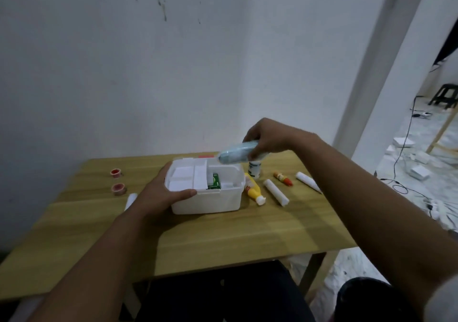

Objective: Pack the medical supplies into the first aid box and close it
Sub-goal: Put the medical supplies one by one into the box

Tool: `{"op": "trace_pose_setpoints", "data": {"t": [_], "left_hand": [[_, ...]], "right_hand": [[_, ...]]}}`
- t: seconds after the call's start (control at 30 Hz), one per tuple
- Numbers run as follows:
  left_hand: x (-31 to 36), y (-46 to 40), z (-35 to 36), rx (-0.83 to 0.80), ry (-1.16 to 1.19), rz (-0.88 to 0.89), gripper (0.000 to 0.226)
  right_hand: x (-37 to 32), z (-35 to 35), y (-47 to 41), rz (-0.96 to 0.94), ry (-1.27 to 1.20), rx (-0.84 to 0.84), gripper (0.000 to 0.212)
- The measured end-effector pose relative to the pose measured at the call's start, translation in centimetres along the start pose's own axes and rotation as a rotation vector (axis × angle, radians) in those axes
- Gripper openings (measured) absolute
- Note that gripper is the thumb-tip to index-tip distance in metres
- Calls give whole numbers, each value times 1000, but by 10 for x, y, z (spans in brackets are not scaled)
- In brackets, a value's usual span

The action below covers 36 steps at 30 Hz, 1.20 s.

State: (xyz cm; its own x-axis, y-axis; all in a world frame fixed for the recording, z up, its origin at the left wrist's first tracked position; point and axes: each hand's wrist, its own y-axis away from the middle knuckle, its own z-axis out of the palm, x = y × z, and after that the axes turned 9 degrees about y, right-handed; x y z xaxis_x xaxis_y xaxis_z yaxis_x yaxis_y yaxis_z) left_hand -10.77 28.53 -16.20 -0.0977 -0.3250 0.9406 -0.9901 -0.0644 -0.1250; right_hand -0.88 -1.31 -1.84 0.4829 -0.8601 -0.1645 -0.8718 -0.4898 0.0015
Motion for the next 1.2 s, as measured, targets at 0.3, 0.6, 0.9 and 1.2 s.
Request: {"op": "trace_pose_setpoints", "data": {"t": [0.3,0.6,0.9,1.2], "left_hand": [[-14,-7,-4,16,-23,-39,120],[-25,-12,-6,38,-51,-31,127],[-24,-11,-5,24,-32,-26,124],[-23,-10,-6,9,3,-17,121]], "right_hand": [[-56,49,-27,-10,157,-239,37],[-69,102,-39,-17,-47,-212,17],[-79,105,-40,8,-66,-231,7],[-20,67,-34,168,-352,406,15]]}}
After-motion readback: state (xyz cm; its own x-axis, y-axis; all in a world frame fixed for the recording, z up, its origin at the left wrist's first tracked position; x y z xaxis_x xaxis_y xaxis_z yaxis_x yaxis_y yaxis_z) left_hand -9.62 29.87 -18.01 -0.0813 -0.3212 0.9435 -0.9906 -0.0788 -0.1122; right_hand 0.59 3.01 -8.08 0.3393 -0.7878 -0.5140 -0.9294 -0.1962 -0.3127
